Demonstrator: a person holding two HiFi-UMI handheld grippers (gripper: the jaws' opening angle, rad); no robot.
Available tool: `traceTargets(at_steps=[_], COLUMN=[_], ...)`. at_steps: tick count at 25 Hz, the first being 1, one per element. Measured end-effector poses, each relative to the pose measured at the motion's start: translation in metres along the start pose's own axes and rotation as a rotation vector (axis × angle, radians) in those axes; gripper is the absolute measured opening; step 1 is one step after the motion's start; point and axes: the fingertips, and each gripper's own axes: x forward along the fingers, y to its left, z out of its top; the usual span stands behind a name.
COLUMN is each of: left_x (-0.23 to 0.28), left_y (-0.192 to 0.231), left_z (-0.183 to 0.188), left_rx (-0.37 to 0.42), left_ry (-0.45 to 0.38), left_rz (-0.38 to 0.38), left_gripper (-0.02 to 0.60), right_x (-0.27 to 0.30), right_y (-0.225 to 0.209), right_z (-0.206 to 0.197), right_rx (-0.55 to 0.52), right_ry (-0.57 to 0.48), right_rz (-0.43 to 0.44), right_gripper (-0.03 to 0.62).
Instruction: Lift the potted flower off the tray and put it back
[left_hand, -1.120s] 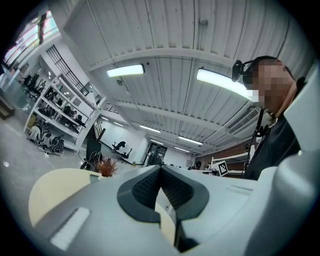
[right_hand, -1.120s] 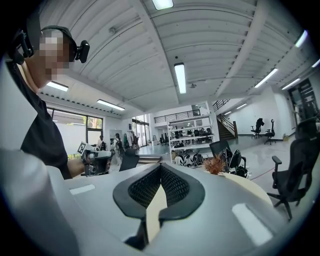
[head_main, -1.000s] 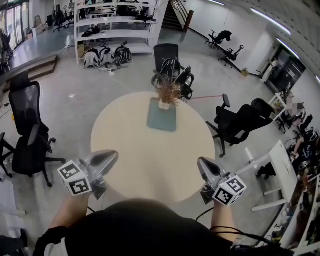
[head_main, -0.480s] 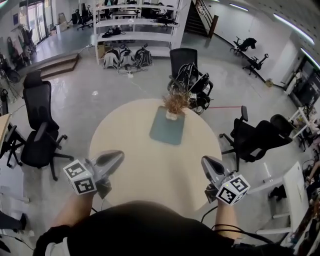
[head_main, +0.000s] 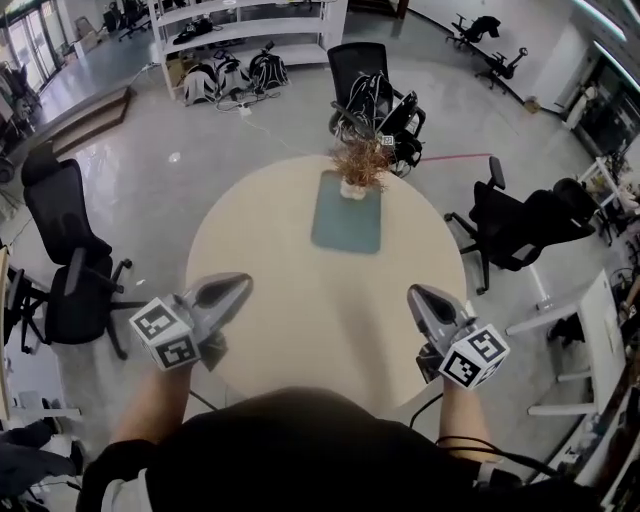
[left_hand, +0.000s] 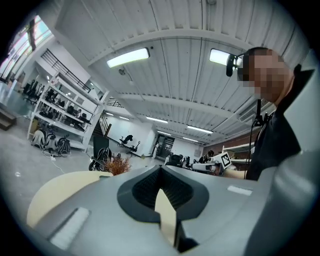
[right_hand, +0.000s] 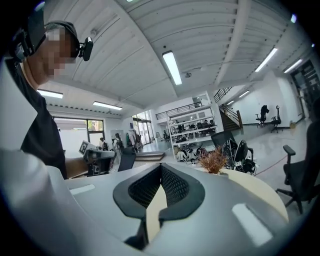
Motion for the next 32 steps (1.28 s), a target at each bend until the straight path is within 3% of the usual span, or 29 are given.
traceTargets(at_steps=[10,22,32], left_x=[0.054,0.166,0.281], left_y=[0.03,0.096,0.193], left_z=[0.013,-0.002,-0.06], left_rx=[0.052,0.14,0.174], left_ry=[-0.003,0.15,0.304], left_rz=[-0.058,-0.114,-0.163], left_gripper=[0.009,0.221,0.392], right_x=[0.017,0.052,0.119], right_y=[-0.019,-0.097,-0.188], right_z=[0.023,0.036,0.035], right_rx=[-0.051,-0.062,-0.058], right_ry=[0.01,-0.021,-0.045], right_rz=[0.001,-0.011,-0.028], right_gripper=[0.015,0.015,0.015])
